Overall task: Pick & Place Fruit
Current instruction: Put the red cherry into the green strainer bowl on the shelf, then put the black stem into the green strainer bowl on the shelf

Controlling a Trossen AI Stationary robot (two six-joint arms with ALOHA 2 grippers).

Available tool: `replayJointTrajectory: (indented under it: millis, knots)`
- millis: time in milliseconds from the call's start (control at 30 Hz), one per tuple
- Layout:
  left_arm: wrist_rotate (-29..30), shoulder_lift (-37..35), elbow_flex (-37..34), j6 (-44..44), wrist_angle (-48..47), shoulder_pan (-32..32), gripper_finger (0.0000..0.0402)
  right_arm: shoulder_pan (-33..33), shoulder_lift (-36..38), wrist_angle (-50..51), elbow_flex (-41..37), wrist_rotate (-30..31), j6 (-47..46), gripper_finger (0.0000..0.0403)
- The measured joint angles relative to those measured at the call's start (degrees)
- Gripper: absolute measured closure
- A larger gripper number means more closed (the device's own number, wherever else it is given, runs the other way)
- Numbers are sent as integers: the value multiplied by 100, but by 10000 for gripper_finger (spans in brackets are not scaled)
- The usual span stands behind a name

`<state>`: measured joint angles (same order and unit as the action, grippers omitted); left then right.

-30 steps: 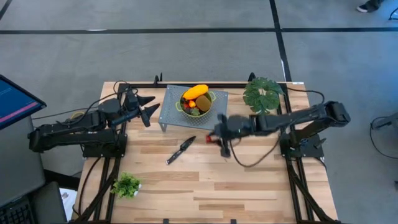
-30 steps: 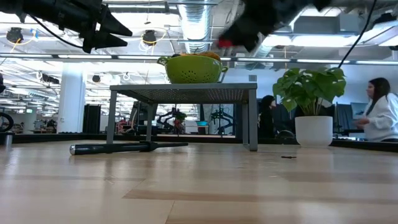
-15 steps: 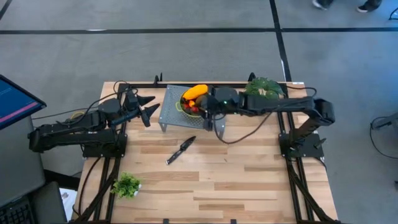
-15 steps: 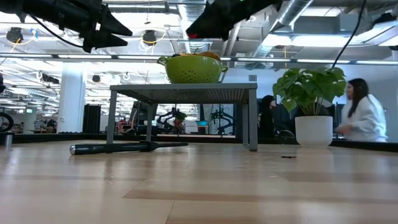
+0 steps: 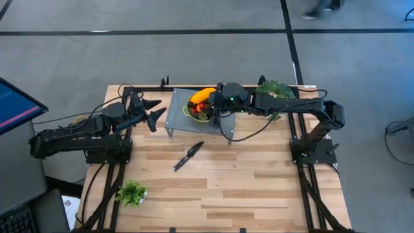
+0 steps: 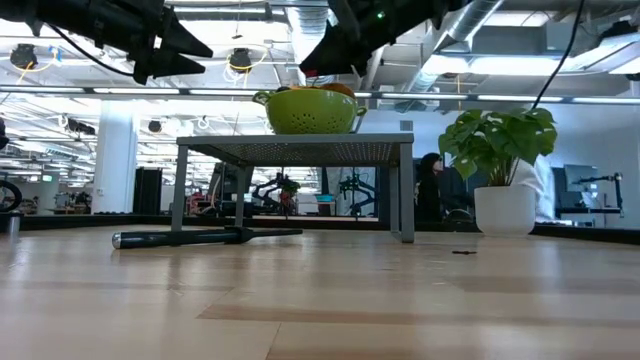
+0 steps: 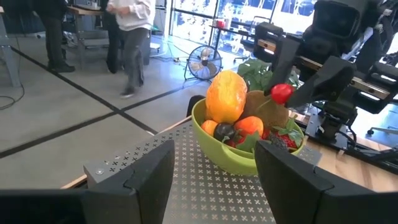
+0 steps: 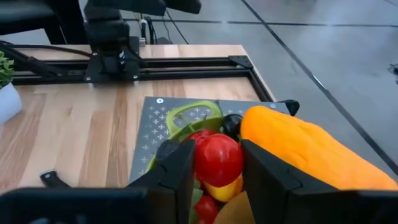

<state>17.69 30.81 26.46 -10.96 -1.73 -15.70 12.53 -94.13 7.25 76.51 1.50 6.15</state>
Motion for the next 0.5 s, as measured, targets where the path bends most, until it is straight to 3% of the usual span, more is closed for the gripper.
replayJointTrajectory:
  millis: [500]
  knots:
    - [2, 0, 0, 0, 12, 0, 183, 290, 15, 44, 0, 3, -321, 233]
